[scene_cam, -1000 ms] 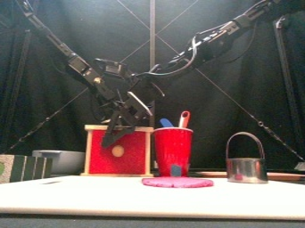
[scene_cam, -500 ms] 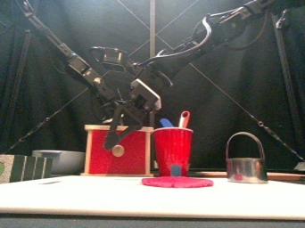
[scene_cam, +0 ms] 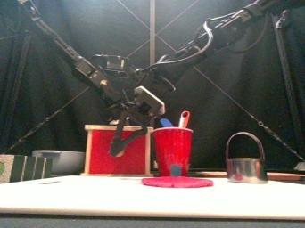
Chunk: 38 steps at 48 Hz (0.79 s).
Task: Get the cutter from the drawer then cut the dough then place the extra dough in the bowl
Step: Cut the dough
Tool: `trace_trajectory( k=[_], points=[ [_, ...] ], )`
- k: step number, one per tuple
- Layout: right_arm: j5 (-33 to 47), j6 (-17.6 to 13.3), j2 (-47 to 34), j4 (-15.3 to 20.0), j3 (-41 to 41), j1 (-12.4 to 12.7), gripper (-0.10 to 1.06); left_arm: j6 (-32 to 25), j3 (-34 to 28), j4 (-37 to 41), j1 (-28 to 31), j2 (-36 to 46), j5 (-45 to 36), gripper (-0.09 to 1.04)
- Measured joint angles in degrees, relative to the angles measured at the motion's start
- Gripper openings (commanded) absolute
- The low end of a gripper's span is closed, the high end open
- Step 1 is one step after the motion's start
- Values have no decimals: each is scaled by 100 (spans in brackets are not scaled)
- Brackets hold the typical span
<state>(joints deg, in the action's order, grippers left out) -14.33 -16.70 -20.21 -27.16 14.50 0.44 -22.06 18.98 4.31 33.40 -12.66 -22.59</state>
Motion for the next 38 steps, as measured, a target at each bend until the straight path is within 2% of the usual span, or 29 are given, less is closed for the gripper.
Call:
trace_trajectory(
  k=[14, 25, 38],
  points=[
    [114, 26, -9, -62, 0, 44, 10, -44, -70, -26, -18, -26, -176, 41],
    [229, 35, -62, -158, -9, 220, 10, -211, -70, -26, -44, -26, -229, 41],
    [237, 35, -97, -483, -26, 352, 10, -290, -70, -123, -70, -18, -237, 41]
  ],
)
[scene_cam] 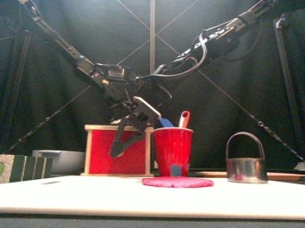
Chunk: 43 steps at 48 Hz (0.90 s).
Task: Get the cutter from the drawer then cut the dough then place the extra dough in the bowl
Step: Cut the dough
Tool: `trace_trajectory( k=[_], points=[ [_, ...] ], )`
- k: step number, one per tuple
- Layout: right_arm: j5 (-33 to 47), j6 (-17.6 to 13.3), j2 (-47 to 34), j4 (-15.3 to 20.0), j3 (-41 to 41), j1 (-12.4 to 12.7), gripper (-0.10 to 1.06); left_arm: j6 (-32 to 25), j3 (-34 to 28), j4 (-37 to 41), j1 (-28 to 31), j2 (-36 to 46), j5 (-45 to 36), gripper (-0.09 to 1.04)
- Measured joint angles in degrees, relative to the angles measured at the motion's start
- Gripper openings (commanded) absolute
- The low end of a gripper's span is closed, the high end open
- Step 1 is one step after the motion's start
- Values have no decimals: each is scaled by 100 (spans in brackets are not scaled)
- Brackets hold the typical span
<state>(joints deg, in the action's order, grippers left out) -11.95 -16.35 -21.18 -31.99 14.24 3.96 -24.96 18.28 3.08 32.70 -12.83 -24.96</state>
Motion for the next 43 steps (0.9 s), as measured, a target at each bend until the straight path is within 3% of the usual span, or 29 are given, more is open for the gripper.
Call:
trace_trajectory(
  k=[21, 43],
  points=[
    [18, 0, -290, -352, -352, 123, 10, -35, -9, 0, 0, -9, 9, 41],
    [-149, -18, -281, -316, -264, 132, 10, -35, 0, -114, -53, -9, 9, 41]
  ],
)
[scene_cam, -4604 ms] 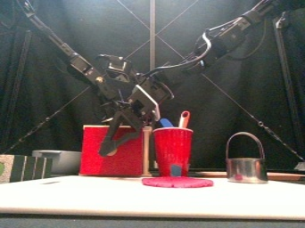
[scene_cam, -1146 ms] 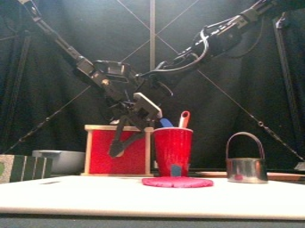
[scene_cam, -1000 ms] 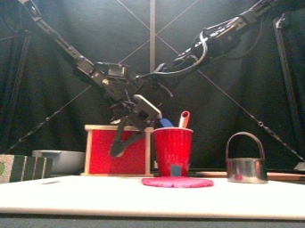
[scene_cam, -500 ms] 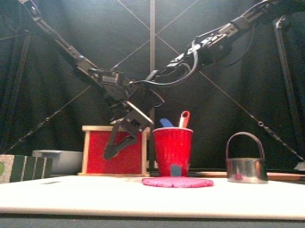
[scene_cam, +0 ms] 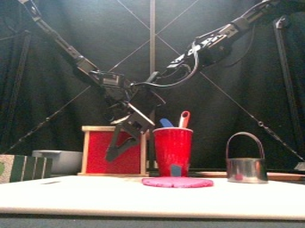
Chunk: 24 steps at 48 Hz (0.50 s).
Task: Get the cutter from the drawer then cut the dough then place the extra dough in the bowl
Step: Cut the dough
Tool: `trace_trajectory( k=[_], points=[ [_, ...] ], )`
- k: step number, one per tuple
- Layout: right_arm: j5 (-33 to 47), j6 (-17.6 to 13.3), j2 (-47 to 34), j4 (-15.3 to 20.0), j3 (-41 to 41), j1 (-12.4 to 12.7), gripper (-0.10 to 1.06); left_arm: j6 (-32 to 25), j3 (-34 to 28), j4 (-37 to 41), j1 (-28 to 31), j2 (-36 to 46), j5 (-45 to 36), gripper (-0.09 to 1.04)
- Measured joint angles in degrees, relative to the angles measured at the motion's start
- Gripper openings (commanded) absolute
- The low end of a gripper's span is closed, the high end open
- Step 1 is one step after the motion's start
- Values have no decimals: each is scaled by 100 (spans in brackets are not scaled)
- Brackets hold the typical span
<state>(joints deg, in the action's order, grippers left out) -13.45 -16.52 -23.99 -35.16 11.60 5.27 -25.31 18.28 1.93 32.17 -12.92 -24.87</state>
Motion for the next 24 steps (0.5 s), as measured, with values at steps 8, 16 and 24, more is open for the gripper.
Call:
trace_trajectory(
  k=[8, 16, 24],
  points=[
    [-70, -9, 44, 62, 35, 0, 10, 9, 9, -44, -9, 9, 9, 41],
    [-105, -18, 202, 290, 70, -105, 10, 44, 9, -97, -18, 88, 132, 41],
    [-114, -18, 756, 536, 114, -378, 10, 44, -9, -114, -44, 387, 202, 41]
  ],
)
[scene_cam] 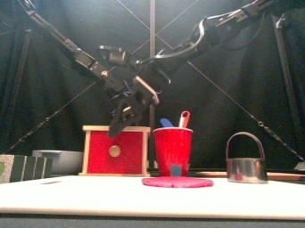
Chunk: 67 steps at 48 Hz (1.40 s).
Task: Get the cutter from the drawer then cut the dough then place the extra dough in the bowl
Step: Cut the dough
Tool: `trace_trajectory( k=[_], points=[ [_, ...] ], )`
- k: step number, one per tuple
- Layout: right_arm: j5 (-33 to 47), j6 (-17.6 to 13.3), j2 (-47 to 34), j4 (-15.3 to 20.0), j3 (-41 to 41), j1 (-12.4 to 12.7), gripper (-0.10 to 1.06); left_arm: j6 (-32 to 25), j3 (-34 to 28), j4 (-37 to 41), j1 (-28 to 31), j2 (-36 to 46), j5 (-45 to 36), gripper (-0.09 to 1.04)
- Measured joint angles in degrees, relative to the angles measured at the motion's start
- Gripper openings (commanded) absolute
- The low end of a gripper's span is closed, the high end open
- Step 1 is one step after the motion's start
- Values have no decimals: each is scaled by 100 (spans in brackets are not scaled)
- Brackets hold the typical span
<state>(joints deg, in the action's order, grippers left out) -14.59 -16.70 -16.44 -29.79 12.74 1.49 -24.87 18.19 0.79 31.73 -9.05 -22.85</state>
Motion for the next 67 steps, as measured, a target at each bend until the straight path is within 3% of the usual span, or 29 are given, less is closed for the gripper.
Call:
trace_trajectory(
  k=[10, 21, 27, 35, 41, 46, 54, 67],
  points=[
    [0, -18, 844, 167, 290, -334, 11, 9, -105, 18, 53, 448, 44, 41],
    [-70, -53, 2083, 475, 1397, -439, 18, 18, 290, -281, -35, 1028, 668, 41],
    [-308, -35, 2725, 870, 1934, -422, 34, 44, 817, -571, -404, 1415, 1529, 41],
    [-703, -70, 3366, 1459, 2593, -457, 66, 9, 1731, -1055, -1134, 1775, 3234, 41],
    [-949, -70, 3472, 2039, 2892, -466, 87, 35, 2338, -1380, -1635, 1934, 4614, 41],
    [-1151, -26, 3401, 2320, 2971, -475, 97, 35, 2813, -1705, -2127, 2021, 5687, 41],
    [-1459, -44, 3076, 2435, 3006, -519, 98, 26, 3226, -2180, -2716, 2065, 6451, 41],
    [-1749, -35, 2725, 2470, 3023, -519, 96, 18, 3437, -2479, -3313, 2074, 6724, 41]
  ],
)
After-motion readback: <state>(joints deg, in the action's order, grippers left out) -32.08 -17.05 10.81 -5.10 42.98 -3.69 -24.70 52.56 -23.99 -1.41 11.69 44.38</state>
